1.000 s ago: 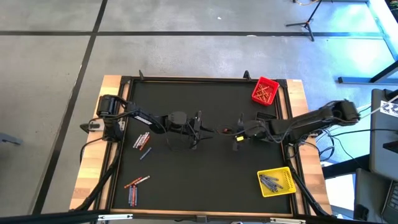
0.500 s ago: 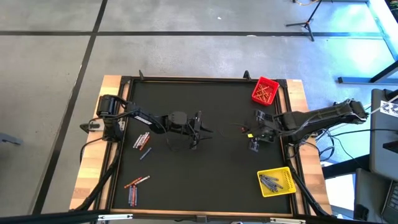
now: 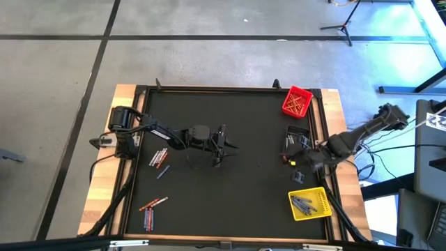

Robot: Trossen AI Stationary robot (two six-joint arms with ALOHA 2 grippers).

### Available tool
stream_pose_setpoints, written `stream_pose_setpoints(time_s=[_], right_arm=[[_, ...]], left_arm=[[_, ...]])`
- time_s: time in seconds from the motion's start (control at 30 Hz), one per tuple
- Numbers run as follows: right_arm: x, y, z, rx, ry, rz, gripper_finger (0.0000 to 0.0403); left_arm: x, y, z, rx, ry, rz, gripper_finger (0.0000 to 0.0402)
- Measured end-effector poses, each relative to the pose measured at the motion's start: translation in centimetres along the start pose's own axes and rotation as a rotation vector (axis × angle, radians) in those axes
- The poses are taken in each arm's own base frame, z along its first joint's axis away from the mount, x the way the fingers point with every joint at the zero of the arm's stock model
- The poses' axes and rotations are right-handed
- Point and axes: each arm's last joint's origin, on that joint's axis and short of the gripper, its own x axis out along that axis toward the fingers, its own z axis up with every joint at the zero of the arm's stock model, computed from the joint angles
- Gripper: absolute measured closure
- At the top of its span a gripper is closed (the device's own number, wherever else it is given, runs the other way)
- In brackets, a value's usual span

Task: Sort crayons
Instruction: Put the orange crayon into the red bin

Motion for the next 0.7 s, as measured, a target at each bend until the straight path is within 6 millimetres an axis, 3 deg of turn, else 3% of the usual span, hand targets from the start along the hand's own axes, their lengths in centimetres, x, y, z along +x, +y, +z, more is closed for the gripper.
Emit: stream_pose_setpoints(time_s=[0.3, 0.7], right_arm=[[-1.0, 0.6, -2.6, 0.063, 0.055, -0.062, 0.0378], [-3.0, -3.8, -2.0, 0.229, -0.199, -0.305, 0.0377]], left_arm=[[0.0, -0.2, 0.1, -0.003, -0.003, -0.006, 0.0282], [0.0, -0.1, 0.0, -0.005, 0.001, 0.044, 0.0282]])
